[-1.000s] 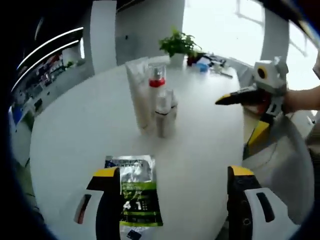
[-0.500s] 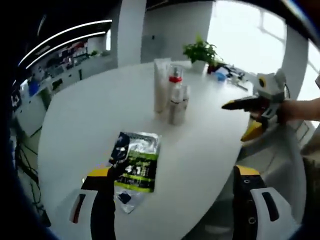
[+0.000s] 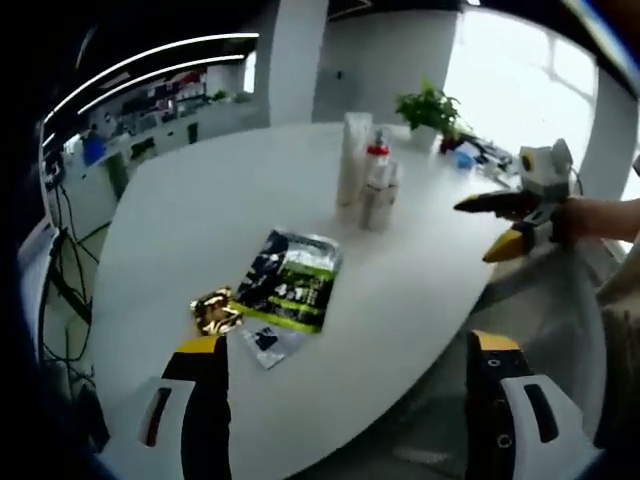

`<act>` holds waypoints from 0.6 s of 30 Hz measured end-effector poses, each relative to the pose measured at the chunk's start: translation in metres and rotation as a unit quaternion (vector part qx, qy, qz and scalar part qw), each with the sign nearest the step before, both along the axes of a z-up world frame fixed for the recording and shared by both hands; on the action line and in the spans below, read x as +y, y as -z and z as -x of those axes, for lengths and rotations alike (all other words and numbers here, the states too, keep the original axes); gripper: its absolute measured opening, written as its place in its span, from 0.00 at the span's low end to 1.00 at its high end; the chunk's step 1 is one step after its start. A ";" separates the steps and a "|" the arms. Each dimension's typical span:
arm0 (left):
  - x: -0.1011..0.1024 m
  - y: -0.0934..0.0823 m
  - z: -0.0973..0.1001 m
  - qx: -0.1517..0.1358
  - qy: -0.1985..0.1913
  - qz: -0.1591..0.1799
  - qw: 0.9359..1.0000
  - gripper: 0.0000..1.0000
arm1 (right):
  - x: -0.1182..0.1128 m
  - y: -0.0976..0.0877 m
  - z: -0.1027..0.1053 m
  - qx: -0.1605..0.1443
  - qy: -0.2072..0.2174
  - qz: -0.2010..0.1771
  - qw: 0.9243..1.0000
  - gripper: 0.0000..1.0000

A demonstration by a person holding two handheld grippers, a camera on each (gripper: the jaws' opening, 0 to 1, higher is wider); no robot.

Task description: Arrange the skincare products in the storage area until every visible bottle or jar stands upright without overlapping.

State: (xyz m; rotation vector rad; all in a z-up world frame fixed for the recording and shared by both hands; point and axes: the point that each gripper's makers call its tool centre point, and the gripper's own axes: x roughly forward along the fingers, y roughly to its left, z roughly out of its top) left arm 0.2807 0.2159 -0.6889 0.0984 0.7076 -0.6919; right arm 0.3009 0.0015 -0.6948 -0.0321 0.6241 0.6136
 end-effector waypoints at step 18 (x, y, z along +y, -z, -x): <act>0.004 -0.002 0.002 -0.005 -0.011 0.005 1.000 0.97 | -0.009 -0.016 0.007 -0.011 0.026 -0.015 0.999 0.99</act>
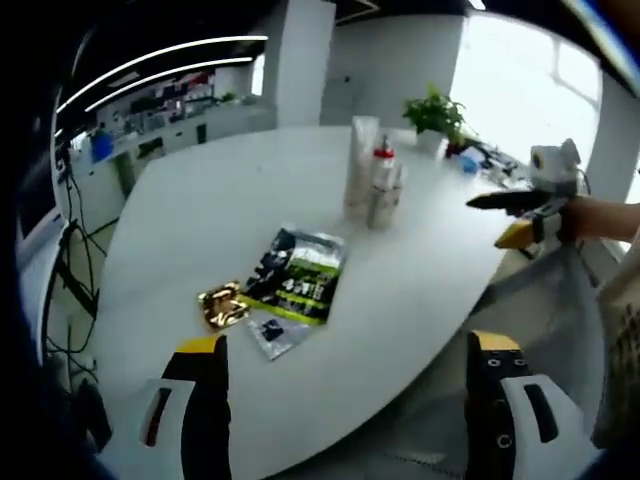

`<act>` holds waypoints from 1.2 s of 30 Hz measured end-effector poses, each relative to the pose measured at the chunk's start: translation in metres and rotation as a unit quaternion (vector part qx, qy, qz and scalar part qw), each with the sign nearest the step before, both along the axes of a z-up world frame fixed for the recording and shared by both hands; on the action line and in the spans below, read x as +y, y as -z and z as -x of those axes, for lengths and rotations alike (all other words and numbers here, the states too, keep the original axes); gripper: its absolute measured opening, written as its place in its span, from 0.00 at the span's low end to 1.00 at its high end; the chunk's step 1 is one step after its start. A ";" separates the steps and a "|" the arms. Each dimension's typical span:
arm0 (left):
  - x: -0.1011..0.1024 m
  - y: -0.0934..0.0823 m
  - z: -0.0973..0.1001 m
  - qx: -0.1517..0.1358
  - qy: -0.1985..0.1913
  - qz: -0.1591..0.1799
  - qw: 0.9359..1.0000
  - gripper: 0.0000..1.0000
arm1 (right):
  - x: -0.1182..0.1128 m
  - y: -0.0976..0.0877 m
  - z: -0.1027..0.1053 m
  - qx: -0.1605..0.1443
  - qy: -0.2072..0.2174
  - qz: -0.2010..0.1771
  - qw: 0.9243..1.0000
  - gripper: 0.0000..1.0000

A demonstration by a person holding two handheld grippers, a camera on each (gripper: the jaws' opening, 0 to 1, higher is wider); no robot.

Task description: Arrange the skincare products in the storage area until every visible bottle or jar stands upright without overlapping.

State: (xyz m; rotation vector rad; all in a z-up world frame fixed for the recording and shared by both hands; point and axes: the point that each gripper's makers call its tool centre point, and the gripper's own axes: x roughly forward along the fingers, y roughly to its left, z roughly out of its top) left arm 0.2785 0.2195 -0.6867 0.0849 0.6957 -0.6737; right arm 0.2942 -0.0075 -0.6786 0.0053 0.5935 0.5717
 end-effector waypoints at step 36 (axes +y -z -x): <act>-0.006 0.008 -0.035 -0.006 0.020 -0.032 0.999 0.97 | -0.004 0.001 -0.001 -0.011 0.005 0.007 1.000 0.98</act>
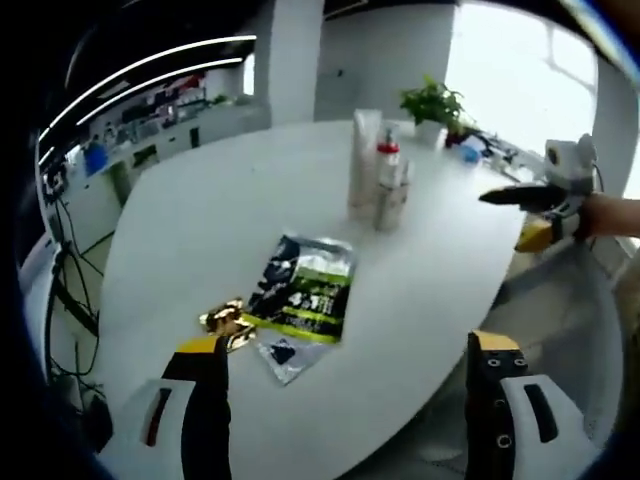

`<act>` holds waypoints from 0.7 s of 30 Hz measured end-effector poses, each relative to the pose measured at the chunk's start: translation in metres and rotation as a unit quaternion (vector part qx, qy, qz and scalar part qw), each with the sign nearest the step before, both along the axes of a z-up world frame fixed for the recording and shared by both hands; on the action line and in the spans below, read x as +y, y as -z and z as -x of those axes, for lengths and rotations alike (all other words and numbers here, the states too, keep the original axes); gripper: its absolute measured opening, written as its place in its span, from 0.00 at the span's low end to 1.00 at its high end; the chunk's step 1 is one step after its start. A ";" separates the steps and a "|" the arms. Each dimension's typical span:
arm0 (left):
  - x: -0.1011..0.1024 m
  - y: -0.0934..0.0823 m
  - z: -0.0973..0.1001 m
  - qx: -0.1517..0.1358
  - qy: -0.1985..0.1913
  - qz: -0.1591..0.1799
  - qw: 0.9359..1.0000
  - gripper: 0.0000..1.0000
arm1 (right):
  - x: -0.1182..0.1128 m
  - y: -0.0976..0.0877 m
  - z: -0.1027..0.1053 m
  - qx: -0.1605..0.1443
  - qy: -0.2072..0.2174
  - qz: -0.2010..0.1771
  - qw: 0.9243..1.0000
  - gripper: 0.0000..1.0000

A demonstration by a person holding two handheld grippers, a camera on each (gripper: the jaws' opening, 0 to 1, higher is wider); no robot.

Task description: Arrange the skincare products in the storage area until every visible bottle or jar stands upright without overlapping.

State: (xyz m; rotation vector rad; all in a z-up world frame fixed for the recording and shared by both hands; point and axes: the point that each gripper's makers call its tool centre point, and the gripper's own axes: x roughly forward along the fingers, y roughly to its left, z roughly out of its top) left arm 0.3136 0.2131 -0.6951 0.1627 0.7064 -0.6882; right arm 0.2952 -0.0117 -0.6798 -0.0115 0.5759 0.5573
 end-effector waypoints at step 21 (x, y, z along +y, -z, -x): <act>-0.029 0.046 -0.062 0.022 0.088 -0.103 0.990 0.97 | -0.005 0.003 -0.001 0.005 0.013 0.001 1.000 0.98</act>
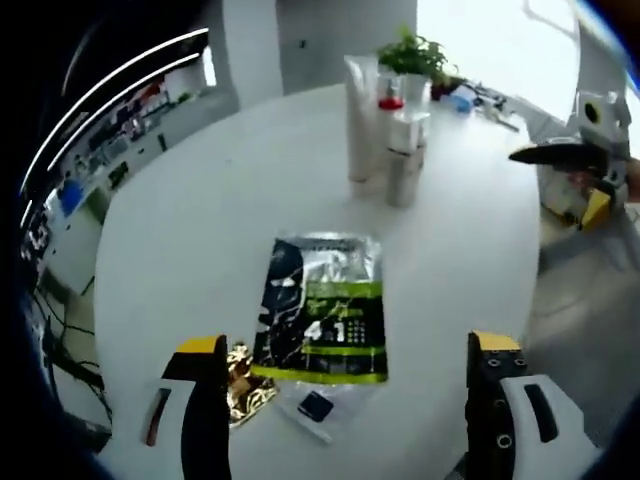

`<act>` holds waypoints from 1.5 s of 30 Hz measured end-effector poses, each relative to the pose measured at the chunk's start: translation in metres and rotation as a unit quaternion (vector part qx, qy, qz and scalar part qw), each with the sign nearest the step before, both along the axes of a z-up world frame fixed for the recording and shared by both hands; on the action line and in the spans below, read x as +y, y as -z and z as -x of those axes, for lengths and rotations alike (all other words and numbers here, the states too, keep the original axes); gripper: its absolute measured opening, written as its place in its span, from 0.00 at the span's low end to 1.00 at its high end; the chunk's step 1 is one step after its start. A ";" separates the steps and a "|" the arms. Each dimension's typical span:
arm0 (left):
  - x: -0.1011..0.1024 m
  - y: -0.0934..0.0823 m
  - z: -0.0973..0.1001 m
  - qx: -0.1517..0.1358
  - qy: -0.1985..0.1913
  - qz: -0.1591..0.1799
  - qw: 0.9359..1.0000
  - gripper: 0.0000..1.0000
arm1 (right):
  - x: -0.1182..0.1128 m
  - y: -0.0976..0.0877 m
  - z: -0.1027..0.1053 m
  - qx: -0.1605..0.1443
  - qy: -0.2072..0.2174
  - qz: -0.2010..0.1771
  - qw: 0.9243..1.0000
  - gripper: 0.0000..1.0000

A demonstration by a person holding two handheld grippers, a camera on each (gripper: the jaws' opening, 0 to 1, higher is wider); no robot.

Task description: Arrange the skincare products in the storage area until every visible bottle or jar stands upright without overlapping.

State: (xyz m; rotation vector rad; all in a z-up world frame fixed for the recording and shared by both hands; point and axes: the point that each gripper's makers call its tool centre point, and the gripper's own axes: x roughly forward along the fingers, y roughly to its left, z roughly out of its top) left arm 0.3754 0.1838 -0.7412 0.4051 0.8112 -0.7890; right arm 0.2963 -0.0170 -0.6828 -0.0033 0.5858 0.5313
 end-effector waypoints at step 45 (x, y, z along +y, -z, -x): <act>-0.011 0.042 -0.036 0.048 0.053 -0.034 0.997 0.73 | -0.012 0.003 -0.003 0.009 0.033 -0.002 0.999 0.97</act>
